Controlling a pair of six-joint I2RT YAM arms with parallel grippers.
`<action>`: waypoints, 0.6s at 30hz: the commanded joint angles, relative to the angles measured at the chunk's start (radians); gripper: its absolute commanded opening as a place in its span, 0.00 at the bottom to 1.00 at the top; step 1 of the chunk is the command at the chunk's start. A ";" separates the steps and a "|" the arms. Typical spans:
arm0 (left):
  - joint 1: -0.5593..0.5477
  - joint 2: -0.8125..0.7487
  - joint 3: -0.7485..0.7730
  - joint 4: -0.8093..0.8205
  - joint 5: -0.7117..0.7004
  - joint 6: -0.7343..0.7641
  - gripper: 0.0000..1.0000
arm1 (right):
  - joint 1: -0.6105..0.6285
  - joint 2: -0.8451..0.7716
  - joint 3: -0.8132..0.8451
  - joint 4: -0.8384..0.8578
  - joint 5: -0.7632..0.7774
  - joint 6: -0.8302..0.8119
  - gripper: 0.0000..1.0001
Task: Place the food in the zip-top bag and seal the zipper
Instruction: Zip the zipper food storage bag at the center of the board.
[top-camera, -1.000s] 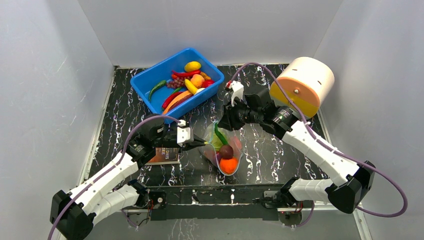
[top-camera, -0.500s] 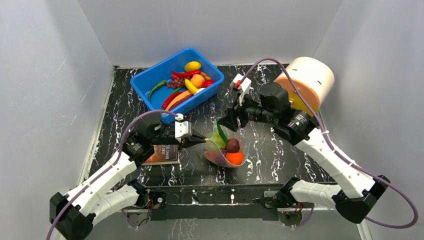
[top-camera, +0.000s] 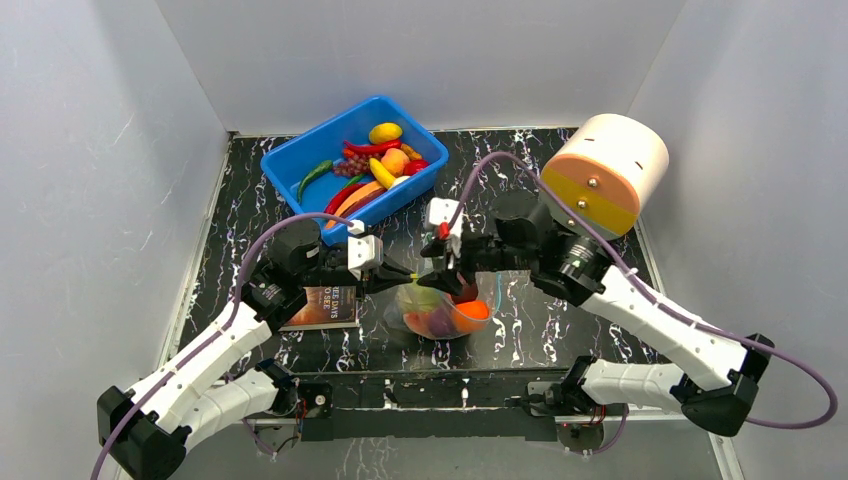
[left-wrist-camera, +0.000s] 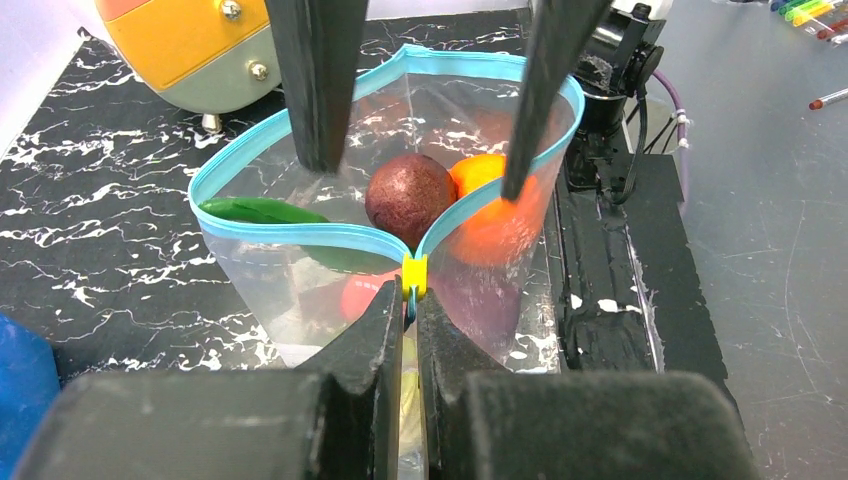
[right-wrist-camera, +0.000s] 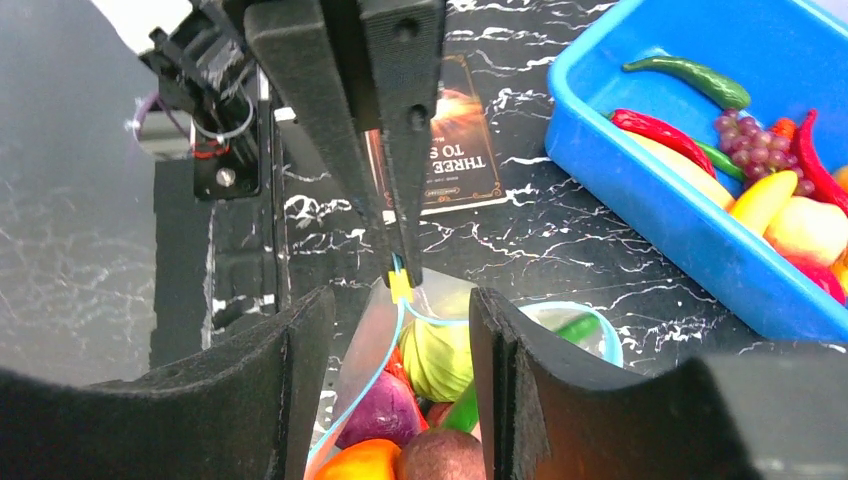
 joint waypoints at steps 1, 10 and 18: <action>-0.004 -0.017 0.013 0.021 0.043 0.005 0.00 | 0.070 0.038 -0.007 0.031 0.072 -0.122 0.49; -0.004 -0.035 0.005 -0.017 0.045 0.018 0.00 | 0.105 0.103 -0.007 0.017 0.109 -0.196 0.37; -0.004 -0.038 0.005 -0.062 0.042 0.033 0.00 | 0.115 0.095 -0.042 -0.024 0.148 -0.227 0.26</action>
